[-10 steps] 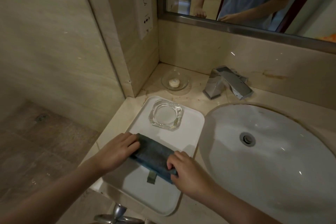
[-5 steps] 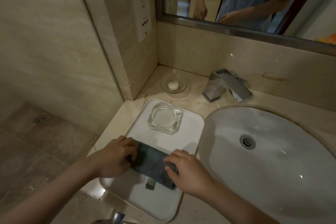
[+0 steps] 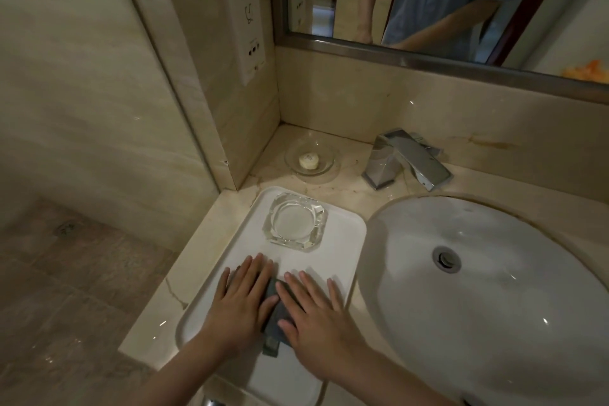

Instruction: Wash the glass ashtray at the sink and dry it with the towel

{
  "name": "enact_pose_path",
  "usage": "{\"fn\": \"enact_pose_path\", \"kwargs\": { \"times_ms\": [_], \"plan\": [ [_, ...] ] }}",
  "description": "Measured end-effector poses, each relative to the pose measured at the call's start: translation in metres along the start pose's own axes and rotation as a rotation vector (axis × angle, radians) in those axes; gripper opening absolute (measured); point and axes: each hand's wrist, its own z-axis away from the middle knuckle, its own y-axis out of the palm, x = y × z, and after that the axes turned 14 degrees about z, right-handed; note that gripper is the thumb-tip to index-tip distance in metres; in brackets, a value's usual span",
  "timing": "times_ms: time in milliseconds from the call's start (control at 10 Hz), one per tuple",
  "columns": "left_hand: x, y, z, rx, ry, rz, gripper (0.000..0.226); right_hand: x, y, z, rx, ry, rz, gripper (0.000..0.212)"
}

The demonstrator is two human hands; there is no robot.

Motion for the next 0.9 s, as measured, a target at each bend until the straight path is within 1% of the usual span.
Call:
{"fn": "enact_pose_path", "kwargs": {
  "times_ms": [100,200,300,400,500,600,700,800,900],
  "plan": [
    [0.004,0.005,-0.002,-0.02,0.033,0.028,0.055,0.001,0.008,-0.003,-0.034,-0.035,0.026,0.06],
    [0.001,0.0,-0.006,0.108,-0.081,-0.033,0.067,-0.011,0.003,-0.002,-0.02,-0.032,0.028,0.059],
    [-0.004,-0.011,-0.012,0.144,-0.119,0.05,0.126,-0.04,-0.019,0.005,-0.105,-0.046,-0.078,0.085],
    [-0.013,-0.026,-0.017,0.173,-0.188,0.128,0.103,-0.085,-0.043,0.027,-0.093,0.092,-0.36,0.066],
    [-0.018,-0.03,-0.021,0.132,-0.168,0.134,0.057,-0.127,-0.059,0.055,-0.194,0.315,-0.682,0.049],
    [-0.022,-0.027,-0.026,0.129,-0.135,0.151,0.053,-0.157,-0.052,0.08,-0.246,0.438,-0.911,0.036],
    [-0.032,-0.019,-0.027,0.103,-0.063,0.097,0.05,-0.175,-0.04,0.103,-0.273,0.464,-0.989,0.02],
    [-0.041,-0.014,-0.027,0.071,-0.069,0.097,0.045,-0.192,-0.028,0.127,-0.293,0.527,-1.101,0.021],
    [-0.042,-0.015,-0.03,0.085,-0.087,0.081,0.044,-0.209,-0.026,0.149,-0.432,0.635,-1.184,0.016]
  ]
}}
